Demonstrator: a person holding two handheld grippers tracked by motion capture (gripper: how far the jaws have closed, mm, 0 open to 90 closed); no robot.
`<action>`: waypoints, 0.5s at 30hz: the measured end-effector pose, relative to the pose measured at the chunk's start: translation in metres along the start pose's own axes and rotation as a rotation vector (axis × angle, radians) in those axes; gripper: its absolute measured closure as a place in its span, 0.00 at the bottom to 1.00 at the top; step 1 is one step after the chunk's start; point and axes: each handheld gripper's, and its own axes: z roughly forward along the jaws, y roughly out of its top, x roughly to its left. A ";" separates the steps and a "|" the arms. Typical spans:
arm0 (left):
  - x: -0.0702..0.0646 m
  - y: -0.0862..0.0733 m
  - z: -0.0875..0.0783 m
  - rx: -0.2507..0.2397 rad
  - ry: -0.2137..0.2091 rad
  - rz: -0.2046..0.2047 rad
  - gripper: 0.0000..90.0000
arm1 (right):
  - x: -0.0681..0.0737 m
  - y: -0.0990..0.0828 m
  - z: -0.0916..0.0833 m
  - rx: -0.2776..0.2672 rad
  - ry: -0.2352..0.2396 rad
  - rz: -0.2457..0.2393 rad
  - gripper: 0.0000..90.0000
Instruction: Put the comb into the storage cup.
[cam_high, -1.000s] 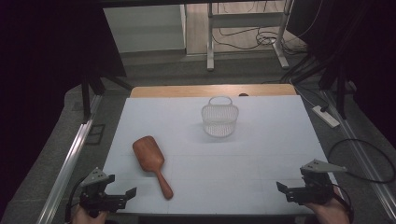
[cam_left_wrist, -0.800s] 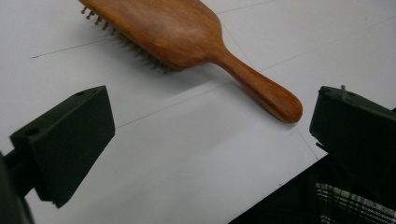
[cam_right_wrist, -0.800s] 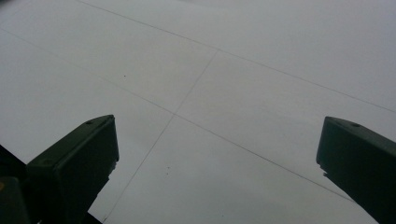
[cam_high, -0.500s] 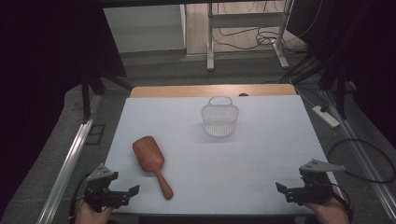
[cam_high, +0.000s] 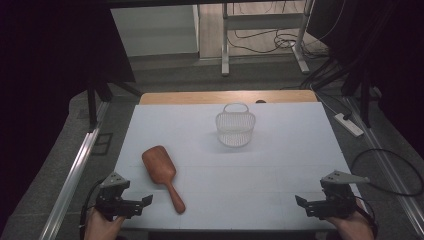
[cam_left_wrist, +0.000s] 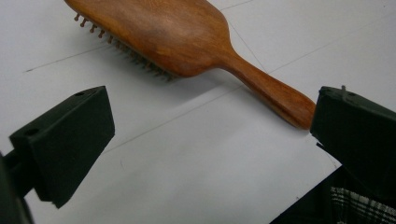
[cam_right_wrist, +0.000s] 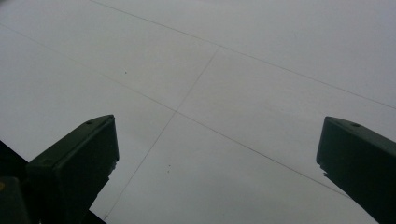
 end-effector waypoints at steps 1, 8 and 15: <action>0.001 0.001 0.000 -0.001 -0.002 -0.001 0.00 | 0.000 0.000 0.000 0.001 0.001 0.000 0.00; 0.004 0.010 0.005 0.008 0.000 0.012 0.00 | 0.000 0.000 0.000 0.003 0.000 -0.001 0.00; 0.005 0.018 0.011 0.015 -0.022 0.016 0.00 | 0.000 0.000 0.000 0.004 0.000 -0.002 0.00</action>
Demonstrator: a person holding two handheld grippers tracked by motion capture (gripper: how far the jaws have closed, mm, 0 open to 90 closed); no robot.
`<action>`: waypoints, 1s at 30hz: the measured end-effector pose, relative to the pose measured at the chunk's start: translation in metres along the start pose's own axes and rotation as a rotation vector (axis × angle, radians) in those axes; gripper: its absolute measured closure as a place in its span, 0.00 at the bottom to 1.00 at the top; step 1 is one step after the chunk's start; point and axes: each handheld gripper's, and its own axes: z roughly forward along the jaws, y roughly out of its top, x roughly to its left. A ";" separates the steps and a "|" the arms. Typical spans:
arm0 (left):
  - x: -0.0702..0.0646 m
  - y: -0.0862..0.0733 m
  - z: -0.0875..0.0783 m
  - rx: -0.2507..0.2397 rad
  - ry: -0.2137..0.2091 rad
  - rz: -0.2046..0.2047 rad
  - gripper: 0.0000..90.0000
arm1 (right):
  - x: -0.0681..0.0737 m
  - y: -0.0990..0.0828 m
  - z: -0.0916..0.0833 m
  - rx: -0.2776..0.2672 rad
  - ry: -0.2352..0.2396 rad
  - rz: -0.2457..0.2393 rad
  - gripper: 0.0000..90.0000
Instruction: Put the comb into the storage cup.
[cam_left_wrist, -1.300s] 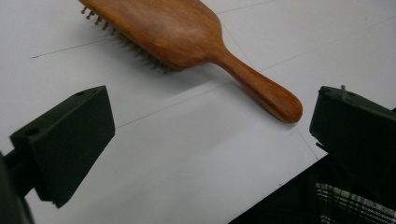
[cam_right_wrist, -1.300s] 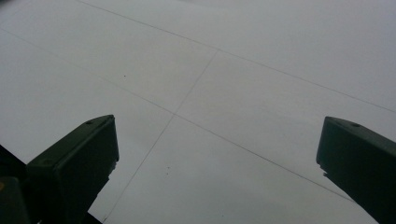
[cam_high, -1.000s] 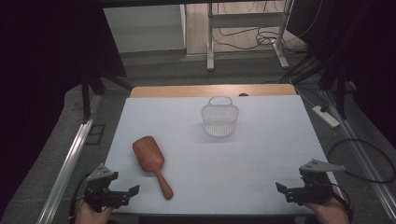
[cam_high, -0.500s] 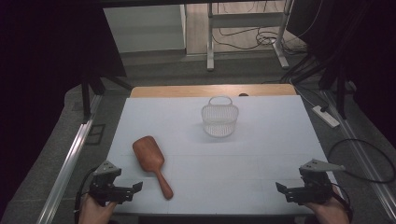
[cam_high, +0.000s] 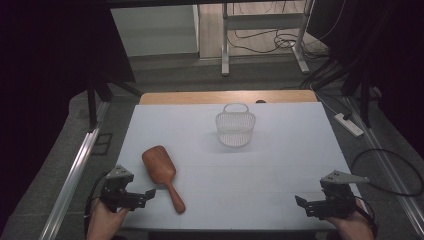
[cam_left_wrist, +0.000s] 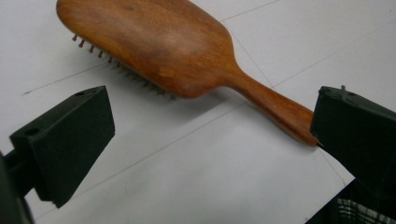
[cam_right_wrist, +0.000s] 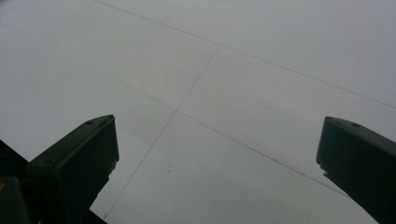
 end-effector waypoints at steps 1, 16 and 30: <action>0.000 0.001 0.001 0.001 -0.008 -0.003 0.00 | 0.000 0.000 0.000 0.000 0.000 0.000 0.00; 0.003 0.020 0.011 0.016 -0.034 0.016 0.00 | 0.000 0.000 0.001 0.006 0.000 0.001 0.00; 0.005 0.044 0.026 0.047 -0.050 0.051 0.00 | -0.001 0.000 0.001 0.011 0.001 0.005 0.00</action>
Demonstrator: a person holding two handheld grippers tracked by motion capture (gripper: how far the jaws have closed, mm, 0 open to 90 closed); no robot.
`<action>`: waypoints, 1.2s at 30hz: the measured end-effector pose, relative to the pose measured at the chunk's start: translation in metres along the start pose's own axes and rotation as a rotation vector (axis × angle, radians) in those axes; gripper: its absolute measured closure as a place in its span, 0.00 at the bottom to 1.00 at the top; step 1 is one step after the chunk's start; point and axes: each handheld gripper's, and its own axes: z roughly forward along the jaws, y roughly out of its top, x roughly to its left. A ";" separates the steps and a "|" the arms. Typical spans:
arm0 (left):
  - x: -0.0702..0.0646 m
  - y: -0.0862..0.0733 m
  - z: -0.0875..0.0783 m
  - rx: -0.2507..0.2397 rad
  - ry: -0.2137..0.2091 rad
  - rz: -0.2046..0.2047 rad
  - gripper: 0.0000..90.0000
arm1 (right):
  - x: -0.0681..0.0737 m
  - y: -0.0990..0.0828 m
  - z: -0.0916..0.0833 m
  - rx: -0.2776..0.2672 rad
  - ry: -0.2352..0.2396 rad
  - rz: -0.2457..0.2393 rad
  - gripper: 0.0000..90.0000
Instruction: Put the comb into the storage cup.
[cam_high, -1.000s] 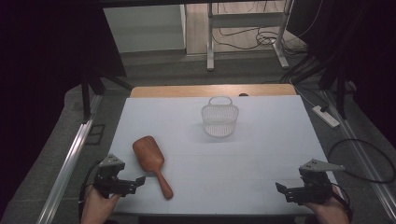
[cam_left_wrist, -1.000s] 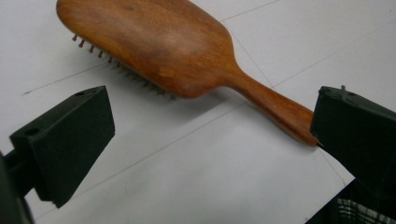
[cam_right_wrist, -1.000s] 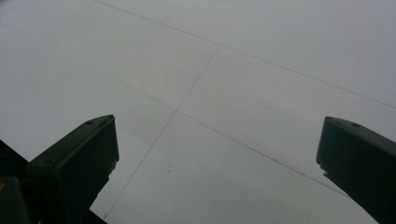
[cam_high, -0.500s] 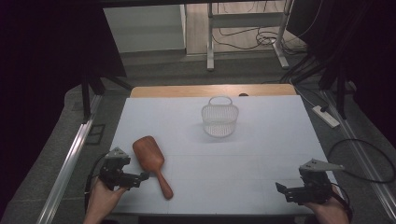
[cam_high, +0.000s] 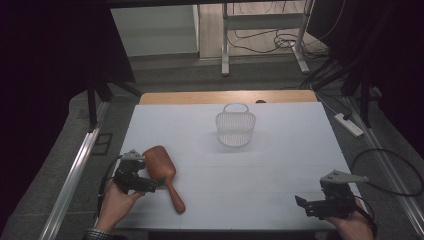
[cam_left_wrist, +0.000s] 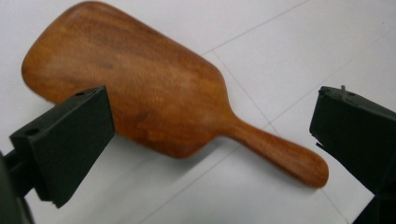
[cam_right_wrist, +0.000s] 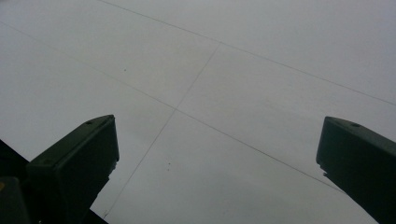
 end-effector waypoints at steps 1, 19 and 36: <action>0.000 0.002 0.001 0.003 0.001 0.005 0.00 | 0.000 0.000 0.000 0.001 0.000 0.001 0.00; 0.006 0.028 0.013 0.011 0.022 0.017 0.49 | -0.001 0.000 0.001 0.011 0.005 0.001 0.01; 0.021 0.021 0.010 0.018 0.014 -0.012 0.99 | -0.001 0.000 0.001 0.016 0.002 0.005 0.01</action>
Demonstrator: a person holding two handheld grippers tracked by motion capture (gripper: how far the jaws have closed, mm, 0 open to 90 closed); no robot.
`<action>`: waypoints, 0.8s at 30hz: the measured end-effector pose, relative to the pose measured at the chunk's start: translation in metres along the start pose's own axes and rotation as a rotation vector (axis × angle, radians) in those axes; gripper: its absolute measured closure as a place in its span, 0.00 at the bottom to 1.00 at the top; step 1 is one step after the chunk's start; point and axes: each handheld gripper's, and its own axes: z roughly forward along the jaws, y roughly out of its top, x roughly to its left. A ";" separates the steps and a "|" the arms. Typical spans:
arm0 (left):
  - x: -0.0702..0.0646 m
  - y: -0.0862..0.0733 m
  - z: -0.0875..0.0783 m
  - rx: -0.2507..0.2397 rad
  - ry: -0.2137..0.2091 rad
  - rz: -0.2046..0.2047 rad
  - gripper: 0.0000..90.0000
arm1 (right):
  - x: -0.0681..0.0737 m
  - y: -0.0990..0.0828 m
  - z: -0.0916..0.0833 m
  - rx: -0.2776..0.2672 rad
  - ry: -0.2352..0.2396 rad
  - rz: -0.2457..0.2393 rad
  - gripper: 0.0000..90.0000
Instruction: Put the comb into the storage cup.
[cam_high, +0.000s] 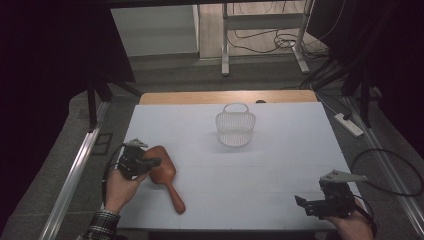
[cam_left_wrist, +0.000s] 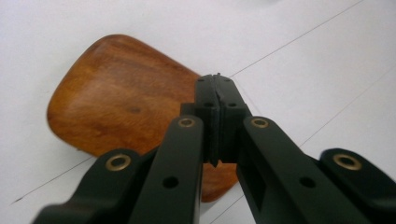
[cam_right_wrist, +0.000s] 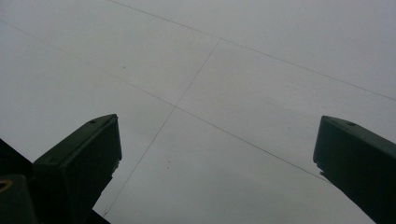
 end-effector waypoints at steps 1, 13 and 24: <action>0.001 -0.002 0.000 0.003 0.005 -0.005 0.99 | 0.000 0.000 0.000 -0.001 0.000 -0.001 0.01; 0.014 -0.025 -0.009 0.041 0.087 -0.049 0.99 | 0.001 0.000 0.000 -0.001 -0.005 -0.002 0.01; 0.033 -0.035 0.002 0.133 0.124 -0.128 0.99 | 0.001 0.001 0.001 0.010 -0.010 -0.001 0.01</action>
